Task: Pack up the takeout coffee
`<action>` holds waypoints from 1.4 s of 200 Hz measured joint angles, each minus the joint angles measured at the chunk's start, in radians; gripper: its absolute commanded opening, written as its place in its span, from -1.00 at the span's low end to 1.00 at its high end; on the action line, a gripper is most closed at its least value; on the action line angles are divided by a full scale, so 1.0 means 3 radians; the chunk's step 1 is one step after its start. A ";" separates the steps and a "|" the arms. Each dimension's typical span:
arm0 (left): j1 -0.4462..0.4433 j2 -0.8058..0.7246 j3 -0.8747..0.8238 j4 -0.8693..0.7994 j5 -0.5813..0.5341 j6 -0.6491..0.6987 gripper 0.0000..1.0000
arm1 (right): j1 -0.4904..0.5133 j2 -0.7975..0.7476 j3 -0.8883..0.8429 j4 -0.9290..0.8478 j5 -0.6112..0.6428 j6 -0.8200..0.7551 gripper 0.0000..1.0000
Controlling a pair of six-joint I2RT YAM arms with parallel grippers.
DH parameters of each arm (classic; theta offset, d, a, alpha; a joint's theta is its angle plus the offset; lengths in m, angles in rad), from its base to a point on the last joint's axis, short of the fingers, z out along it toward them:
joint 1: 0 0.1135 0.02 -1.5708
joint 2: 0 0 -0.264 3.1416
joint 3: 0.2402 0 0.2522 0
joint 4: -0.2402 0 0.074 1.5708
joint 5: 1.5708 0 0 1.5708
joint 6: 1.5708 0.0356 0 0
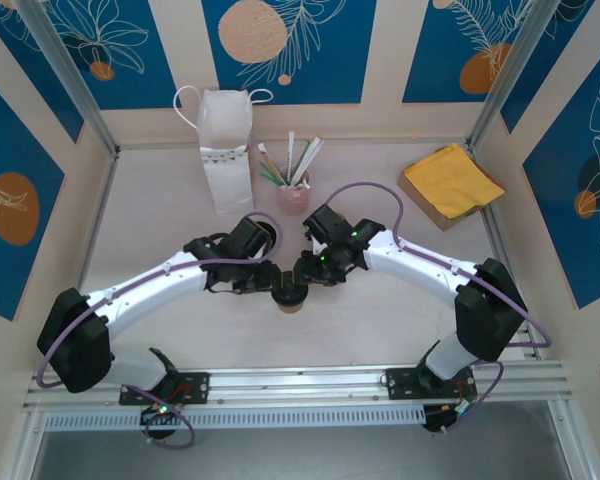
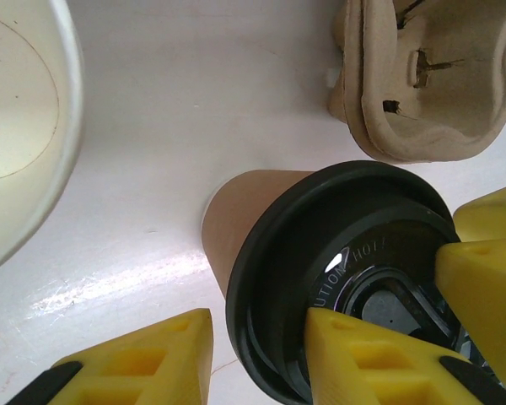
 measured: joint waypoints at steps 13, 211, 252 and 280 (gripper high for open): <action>0.0000 0.0000 0.0000 0.0008 -0.0008 0.0004 -0.35 | -0.0005 0.0000 -0.0008 0.0024 -0.0013 0.0004 -0.30; -0.0037 0.0027 -0.0011 0.0041 -0.0062 0.0111 -0.36 | 0.0027 -0.0050 0.0205 -0.0230 0.0062 0.0024 -0.12; -0.0037 0.0041 -0.0003 0.0041 -0.0062 0.0111 -0.36 | 0.0083 -0.0050 0.0187 -0.0264 -0.0005 0.0029 -0.14; -0.0043 0.0050 0.0004 0.0042 -0.0062 0.0111 -0.36 | 0.0093 -0.0050 0.0102 -0.0275 -0.0011 0.0031 -0.14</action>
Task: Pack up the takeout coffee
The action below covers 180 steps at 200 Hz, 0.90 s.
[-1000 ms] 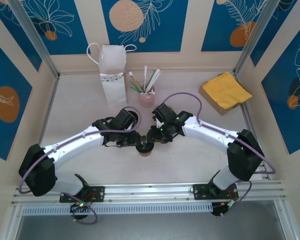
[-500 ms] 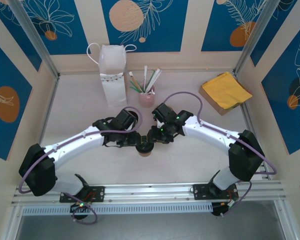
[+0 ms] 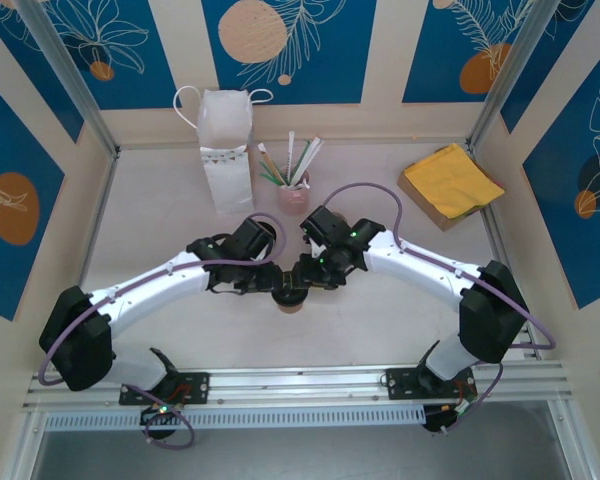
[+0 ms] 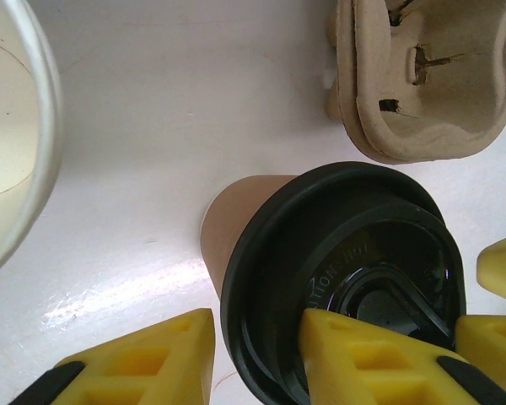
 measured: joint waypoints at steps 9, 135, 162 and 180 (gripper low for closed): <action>0.0000 0.0000 0.0001 0.0000 0.0000 0.0000 -0.36 | 0.0000 0.0000 -0.0022 -0.0003 -0.0001 0.0000 -0.15; -0.0015 0.0017 0.0006 0.0004 0.0000 -0.0001 -0.41 | 0.0043 -0.0001 -0.0196 0.0257 -0.0071 0.0037 -0.40; -0.0020 0.0019 0.0004 0.0011 0.0000 -0.0001 -0.40 | 0.0043 -0.0025 -0.0256 0.0340 -0.0083 0.0041 -0.45; -0.0022 0.0018 -0.0009 0.0028 0.0000 -0.0001 -0.41 | 0.0043 -0.0045 -0.0291 0.0380 -0.0084 0.0052 -0.44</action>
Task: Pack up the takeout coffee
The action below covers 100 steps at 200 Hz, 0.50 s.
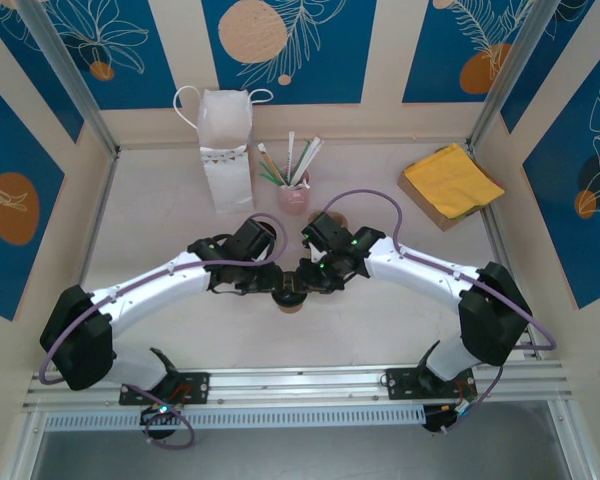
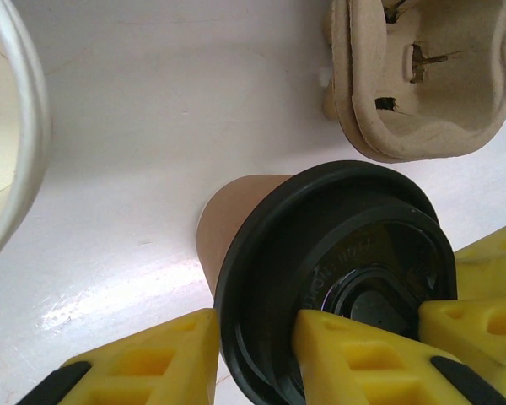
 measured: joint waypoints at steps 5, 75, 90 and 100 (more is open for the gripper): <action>-0.0001 0.0000 -0.0003 0.0006 0.0000 0.0000 -0.42 | 0.0000 0.0000 -0.0014 0.0011 0.0000 0.0001 -0.45; -0.0009 -0.0031 0.0029 -0.0058 -0.0043 0.0001 -0.34 | 0.0008 -0.0015 0.0003 0.0001 0.0017 0.0010 -0.44; -0.0010 -0.0031 0.0075 -0.0154 -0.0076 0.0000 -0.32 | 0.0019 0.0004 0.0032 -0.0019 0.0029 0.0009 -0.44; -0.0010 -0.0031 0.0107 -0.0229 -0.0076 0.0000 -0.31 | 0.0024 0.0025 0.0053 -0.0020 0.0028 0.0009 -0.44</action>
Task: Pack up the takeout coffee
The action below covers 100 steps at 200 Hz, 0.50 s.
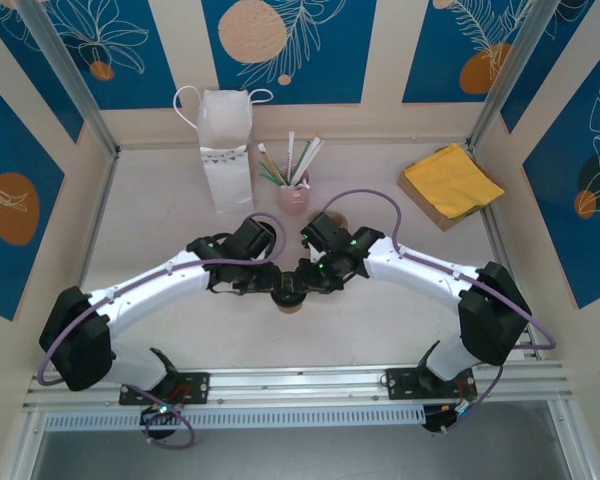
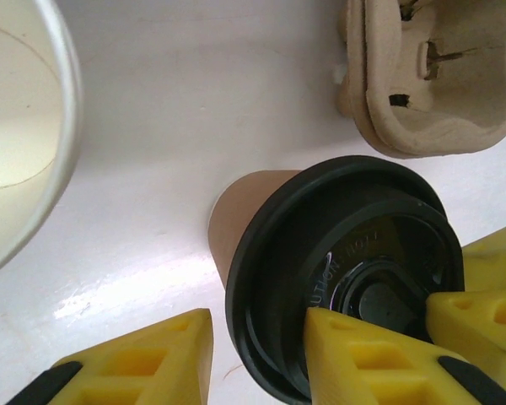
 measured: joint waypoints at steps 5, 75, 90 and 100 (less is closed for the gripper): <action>-0.0003 0.0000 0.0011 -0.0025 0.0000 0.0000 -0.31 | 0.0005 0.0009 0.0010 -0.0003 0.0000 0.0000 -0.44; -0.0051 -0.0150 0.0008 -0.0076 0.0140 -0.0013 -0.35 | 0.0036 0.0051 0.0061 -0.0027 0.0024 0.0000 -0.44; -0.0067 -0.0149 -0.0038 -0.0078 0.0160 -0.0013 -0.36 | 0.0036 0.0051 0.0062 -0.0032 0.0027 0.0000 -0.44; -0.0074 -0.0144 -0.0065 -0.0078 0.0168 -0.0013 -0.38 | 0.0037 0.0051 0.0062 -0.0033 0.0027 0.0000 -0.44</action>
